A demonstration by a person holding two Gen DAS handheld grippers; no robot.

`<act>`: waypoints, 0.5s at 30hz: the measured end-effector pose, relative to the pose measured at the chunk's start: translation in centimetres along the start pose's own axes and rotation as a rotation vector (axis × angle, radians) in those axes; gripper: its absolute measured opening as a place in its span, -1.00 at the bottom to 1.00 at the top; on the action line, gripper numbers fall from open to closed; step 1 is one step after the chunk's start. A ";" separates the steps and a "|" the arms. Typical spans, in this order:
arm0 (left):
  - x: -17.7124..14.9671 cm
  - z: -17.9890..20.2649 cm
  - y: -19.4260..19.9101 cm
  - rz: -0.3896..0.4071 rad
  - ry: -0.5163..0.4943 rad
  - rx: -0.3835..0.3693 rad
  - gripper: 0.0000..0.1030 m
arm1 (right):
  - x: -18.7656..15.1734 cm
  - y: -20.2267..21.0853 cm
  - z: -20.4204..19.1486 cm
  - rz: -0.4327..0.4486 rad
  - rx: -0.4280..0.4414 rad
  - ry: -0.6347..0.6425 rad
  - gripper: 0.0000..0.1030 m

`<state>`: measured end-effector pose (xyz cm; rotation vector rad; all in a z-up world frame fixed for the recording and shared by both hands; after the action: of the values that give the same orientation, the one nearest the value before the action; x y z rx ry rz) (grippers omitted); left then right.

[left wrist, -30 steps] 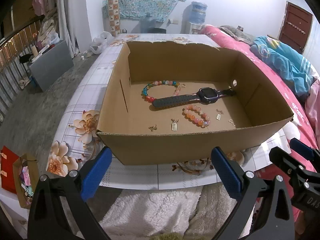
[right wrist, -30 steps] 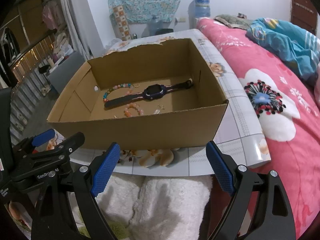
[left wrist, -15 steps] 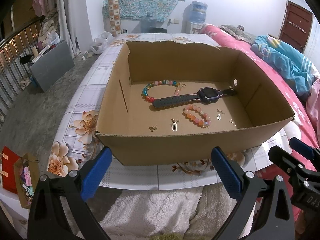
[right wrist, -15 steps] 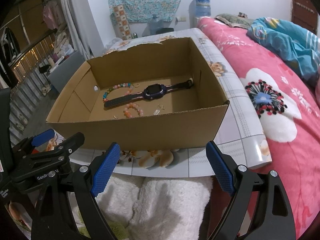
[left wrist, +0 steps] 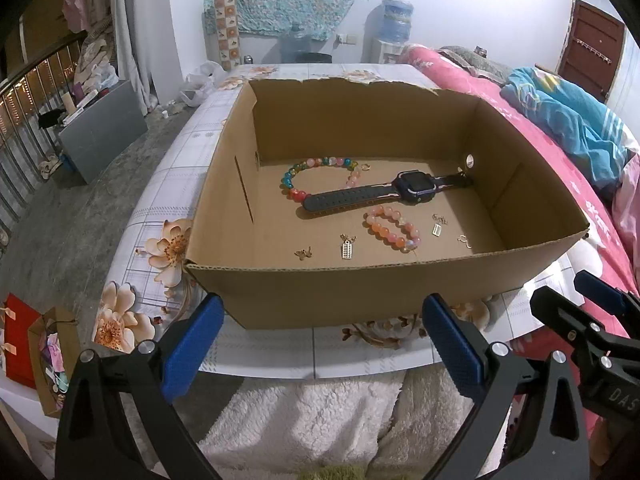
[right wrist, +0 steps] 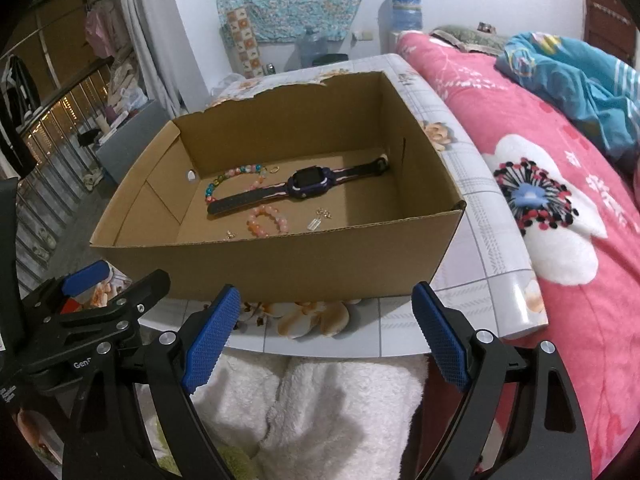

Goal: Organize jewelry

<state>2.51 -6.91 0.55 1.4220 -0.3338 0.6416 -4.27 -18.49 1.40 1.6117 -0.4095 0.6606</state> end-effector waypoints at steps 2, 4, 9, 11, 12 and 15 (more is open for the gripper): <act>0.0 0.0 0.0 0.000 0.000 0.000 0.89 | 0.0 0.0 0.0 -0.001 0.000 0.000 0.62; -0.1 0.0 0.0 -0.001 -0.001 0.001 0.89 | 0.0 -0.1 0.0 -0.001 -0.001 0.000 0.62; 0.1 0.1 0.1 -0.006 -0.001 0.000 0.89 | -0.1 -0.1 0.0 -0.001 -0.001 -0.001 0.62; 0.1 0.1 0.1 -0.005 -0.001 0.000 0.89 | -0.1 -0.1 0.1 -0.002 0.000 -0.003 0.62; 0.0 0.0 0.1 -0.005 -0.001 0.000 0.89 | -0.1 -0.2 0.1 -0.003 0.000 -0.003 0.62; 0.0 0.0 0.1 -0.007 -0.002 0.001 0.89 | -0.1 -0.2 0.1 -0.003 0.001 -0.003 0.62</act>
<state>2.48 -6.93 0.69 1.4245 -0.3303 0.6350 -4.21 -18.55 1.17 1.6139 -0.4090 0.6569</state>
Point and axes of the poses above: each gripper's, at about its wrist camera, not at the fingertips, and y roughly against the way its jaws point, z to its right, x to its top, the point moved 3 cm from there along -y, roughly the way its jaws point, and after that the axes turned 10 degrees about y, right-handed, at the moved point
